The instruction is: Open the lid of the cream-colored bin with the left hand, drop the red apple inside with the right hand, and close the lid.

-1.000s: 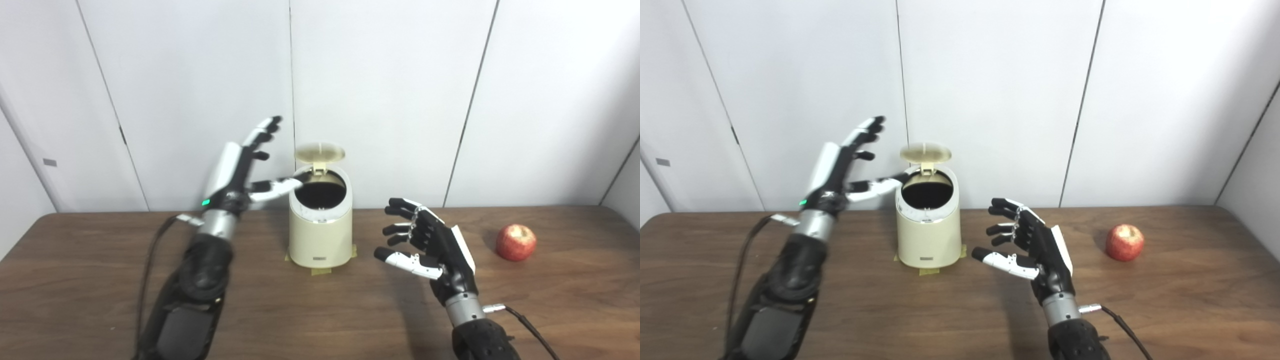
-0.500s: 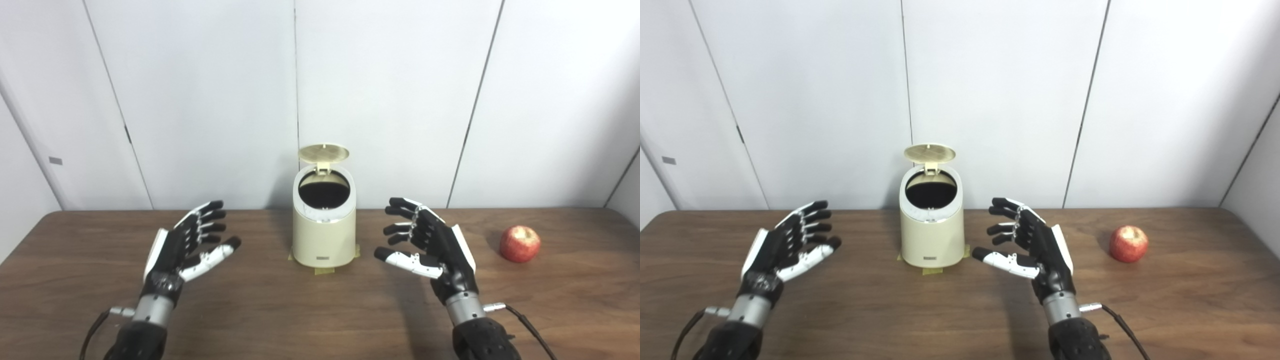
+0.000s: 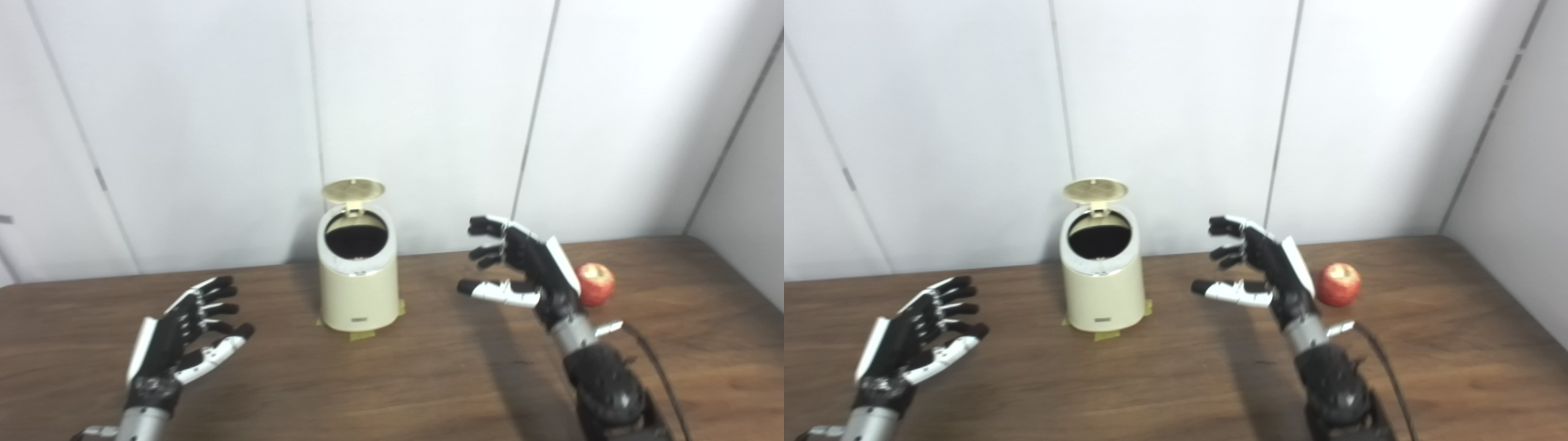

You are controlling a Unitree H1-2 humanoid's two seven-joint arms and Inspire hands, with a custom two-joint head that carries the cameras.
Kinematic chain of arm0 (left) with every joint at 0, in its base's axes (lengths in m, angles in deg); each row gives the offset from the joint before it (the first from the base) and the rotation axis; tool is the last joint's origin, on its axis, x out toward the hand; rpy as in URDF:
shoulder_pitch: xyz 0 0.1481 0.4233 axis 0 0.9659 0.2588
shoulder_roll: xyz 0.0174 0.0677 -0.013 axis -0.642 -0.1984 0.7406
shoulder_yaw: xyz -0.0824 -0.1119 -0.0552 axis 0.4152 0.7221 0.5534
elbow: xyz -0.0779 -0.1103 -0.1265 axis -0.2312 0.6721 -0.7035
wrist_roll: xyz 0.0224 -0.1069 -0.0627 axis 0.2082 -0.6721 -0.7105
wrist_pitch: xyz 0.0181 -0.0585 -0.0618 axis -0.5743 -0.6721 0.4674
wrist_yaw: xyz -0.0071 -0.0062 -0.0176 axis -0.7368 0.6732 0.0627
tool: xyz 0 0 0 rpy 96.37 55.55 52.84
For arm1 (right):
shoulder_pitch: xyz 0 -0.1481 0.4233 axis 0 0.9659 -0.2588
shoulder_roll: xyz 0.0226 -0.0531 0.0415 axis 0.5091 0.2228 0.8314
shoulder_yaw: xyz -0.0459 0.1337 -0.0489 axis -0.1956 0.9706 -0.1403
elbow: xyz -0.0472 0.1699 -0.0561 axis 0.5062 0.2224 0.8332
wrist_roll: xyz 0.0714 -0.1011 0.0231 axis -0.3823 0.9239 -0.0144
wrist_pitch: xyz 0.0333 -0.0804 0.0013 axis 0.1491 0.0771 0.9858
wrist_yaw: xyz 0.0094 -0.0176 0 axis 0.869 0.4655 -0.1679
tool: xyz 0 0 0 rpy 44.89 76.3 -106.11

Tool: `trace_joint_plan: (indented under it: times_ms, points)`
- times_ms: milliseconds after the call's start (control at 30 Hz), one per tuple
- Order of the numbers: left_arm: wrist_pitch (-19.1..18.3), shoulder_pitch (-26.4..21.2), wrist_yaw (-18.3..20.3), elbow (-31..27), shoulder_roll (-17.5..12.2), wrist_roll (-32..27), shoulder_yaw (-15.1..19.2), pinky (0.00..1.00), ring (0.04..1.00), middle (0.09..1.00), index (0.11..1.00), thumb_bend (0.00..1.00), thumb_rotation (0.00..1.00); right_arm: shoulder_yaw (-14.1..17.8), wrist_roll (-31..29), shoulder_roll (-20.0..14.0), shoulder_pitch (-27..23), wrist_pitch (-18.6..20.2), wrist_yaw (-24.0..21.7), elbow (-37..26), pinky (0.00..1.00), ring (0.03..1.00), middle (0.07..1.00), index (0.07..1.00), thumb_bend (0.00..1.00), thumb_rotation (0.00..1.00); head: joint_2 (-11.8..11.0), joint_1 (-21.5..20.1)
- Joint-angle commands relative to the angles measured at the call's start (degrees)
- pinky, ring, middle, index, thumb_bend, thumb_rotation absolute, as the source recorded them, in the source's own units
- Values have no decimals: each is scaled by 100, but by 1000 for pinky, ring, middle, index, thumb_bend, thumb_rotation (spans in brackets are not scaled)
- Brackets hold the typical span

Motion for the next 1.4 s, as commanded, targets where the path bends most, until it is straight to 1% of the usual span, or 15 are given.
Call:
trace_joint_plan:
  times_ms: [0, 100, 167, 200, 300, 367, 467, 533, 633, 767, 833, 933, 1133, 1233, 1367]
  points:
    - [205, -249, 31, 5, -140, -166, 72, 581, 700, 773, 805, 618, 84, 145, 257, -267, -366, 148, 113, -387, 552, 655, 751, 744, 811, 191, -36, -70]
    - [236, -259, 58, 69, -192, -203, 80, 598, 705, 776, 809, 601, 42, 345, 490, -595, -490, 313, 209, -421, 577, 678, 750, 740, 809, 163, -98, -262]
    - [305, -297, 71, 170, -227, -235, 81, 606, 708, 776, 810, 600, 53, 468, 633, -806, -565, 403, 267, -346, 591, 686, 744, 738, 812, 148, -103, -407]
    - [327, -309, 78, 202, -239, -253, 84, 604, 709, 774, 809, 603, 60, 488, 687, -866, -586, 425, 279, -321, 593, 691, 744, 743, 806, 143, -103, -418]
    - [301, -318, -9, 222, -256, -115, 91, 588, 709, 769, 821, 583, 70, 535, 913, -1348, -672, 450, 205, -114, 603, 718, 762, 769, 824, 168, -115, -508]
    - [307, -326, -22, 248, -267, -94, 103, 585, 710, 767, 830, 580, 72, 557, 969, -1631, -717, 633, 71, 1, 619, 734, 777, 784, 820, 179, -128, -562]
    - [213, -321, -37, 199, -268, -87, 111, 588, 714, 769, 841, 592, 105, 582, 897, -1835, -746, 816, -44, 184, 660, 760, 797, 806, 816, 180, -124, -604]
    - [85, -308, -27, 116, -253, -151, 117, 587, 718, 773, 844, 593, 108, 621, 780, -1888, -747, 870, -68, 352, 658, 768, 807, 812, 800, 153, -123, -614]
    - [-15, -294, 2, 46, -246, -226, 118, 593, 725, 783, 857, 569, 68, 688, 614, -1912, -739, 900, -106, 585, 675, 790, 830, 826, 790, 126, -120, -625]
    - [-120, -268, 27, -55, -266, -230, 101, 595, 729, 791, 859, 561, 62, 626, 520, -2020, -682, 986, -302, 924, 699, 812, 841, 850, 797, 139, -115, -670]
    - [-183, -252, 46, -131, -256, -270, 105, 604, 735, 797, 863, 562, 51, 608, 423, -2047, -655, 1145, -473, 1060, 793, 876, 882, 874, 795, 166, -111, -695]
    - [-248, -233, 33, -221, -262, -218, 92, 604, 732, 798, 863, 540, 8, 508, 430, -2128, -627, 1157, -628, 1300, 856, 921, 911, 895, 812, 217, -104, -712]
    - [-251, -232, 15, -210, -285, -135, 76, 592, 725, 789, 849, 548, 0, 356, 329, -2202, -587, 1135, -921, 1630, 887, 933, 935, 927, 842, 230, -83, -695]
    - [-234, -222, 20, -225, -294, -113, 67, 595, 725, 790, 852, 556, 4, 290, 352, -2184, -619, 1178, -911, 1878, 889, 938, 937, 937, 837, 190, -77, -697]
    - [-285, -205, 46, -274, -292, -157, 73, 592, 717, 786, 845, 578, 25, 162, 443, -2174, -673, 1187, -871, 2154, 887, 918, 914, 930, 872, 205, -65, -700]
